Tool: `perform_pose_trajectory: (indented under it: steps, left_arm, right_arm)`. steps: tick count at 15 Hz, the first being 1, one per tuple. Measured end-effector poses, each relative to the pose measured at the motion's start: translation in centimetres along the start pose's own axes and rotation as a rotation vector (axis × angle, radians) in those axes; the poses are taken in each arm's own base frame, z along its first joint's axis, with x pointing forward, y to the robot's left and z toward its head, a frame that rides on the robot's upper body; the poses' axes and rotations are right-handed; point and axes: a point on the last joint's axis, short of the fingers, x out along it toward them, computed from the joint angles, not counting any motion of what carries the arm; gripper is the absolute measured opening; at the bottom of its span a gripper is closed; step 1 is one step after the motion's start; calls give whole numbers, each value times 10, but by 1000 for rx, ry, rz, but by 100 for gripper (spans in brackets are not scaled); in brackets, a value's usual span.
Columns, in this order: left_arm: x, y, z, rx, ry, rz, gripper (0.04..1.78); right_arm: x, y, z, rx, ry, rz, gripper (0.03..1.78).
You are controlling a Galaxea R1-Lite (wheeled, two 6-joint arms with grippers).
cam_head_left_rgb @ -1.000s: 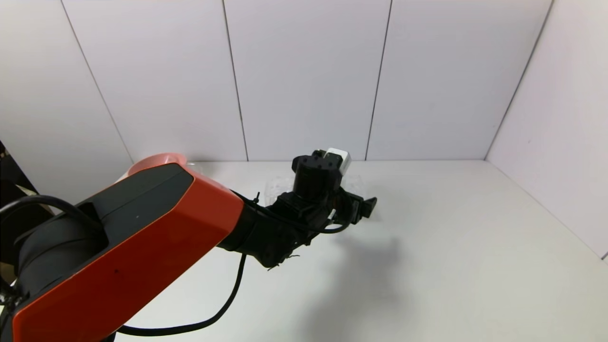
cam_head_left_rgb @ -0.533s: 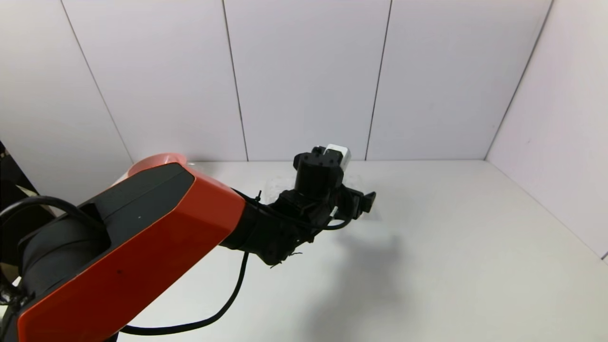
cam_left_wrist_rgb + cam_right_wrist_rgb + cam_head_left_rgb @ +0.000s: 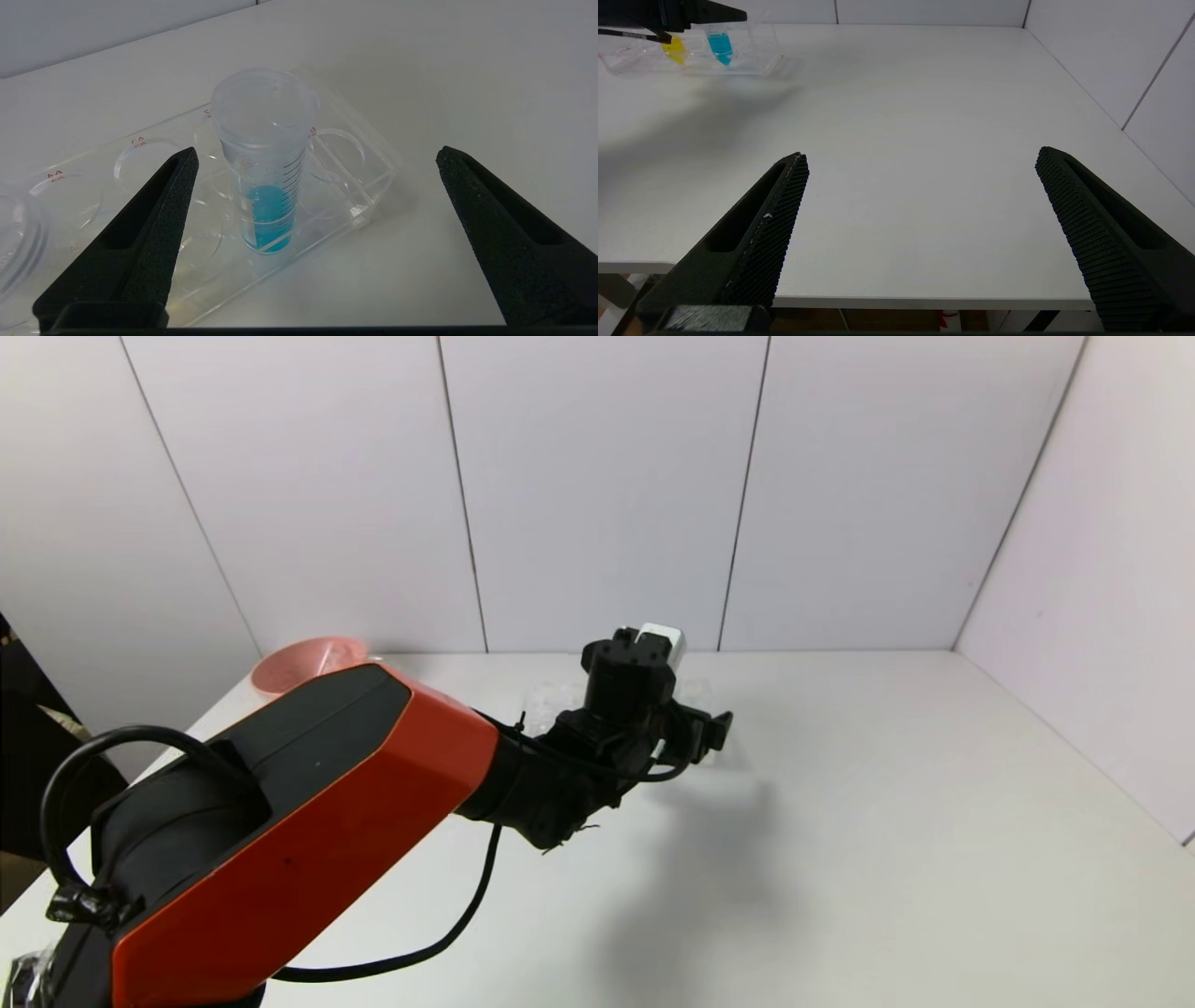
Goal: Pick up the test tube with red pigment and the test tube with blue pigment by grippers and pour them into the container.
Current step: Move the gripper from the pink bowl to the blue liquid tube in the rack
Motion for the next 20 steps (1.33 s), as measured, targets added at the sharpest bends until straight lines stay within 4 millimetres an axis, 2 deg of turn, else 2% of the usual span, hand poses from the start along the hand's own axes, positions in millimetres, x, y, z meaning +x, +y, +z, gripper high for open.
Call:
perform_pose_trajectory:
  steps: [9,11,14,18,19,20]
  left_arm:
    - [5,0,-3,-2,-4,3,177]
    - [5,1,-3,-2,-4,4,167]
    - [5,1,-3,-2,-4,8,133]
    - [5,2,-3,1,-1,17,62]
    - [5,2,-4,4,2,17,50]
    - [5,1,-5,5,4,16,45]
  right_arm:
    - [0,0,0,0,0,0,177]
    - [0,0,0,0,0,0,177]
    - [0,0,0,0,0,0,177]
    - [0,0,0,0,0,0,177]
    - [0,0,0,0,0,0,177]
    - [0,0,0,0,0,0,177]
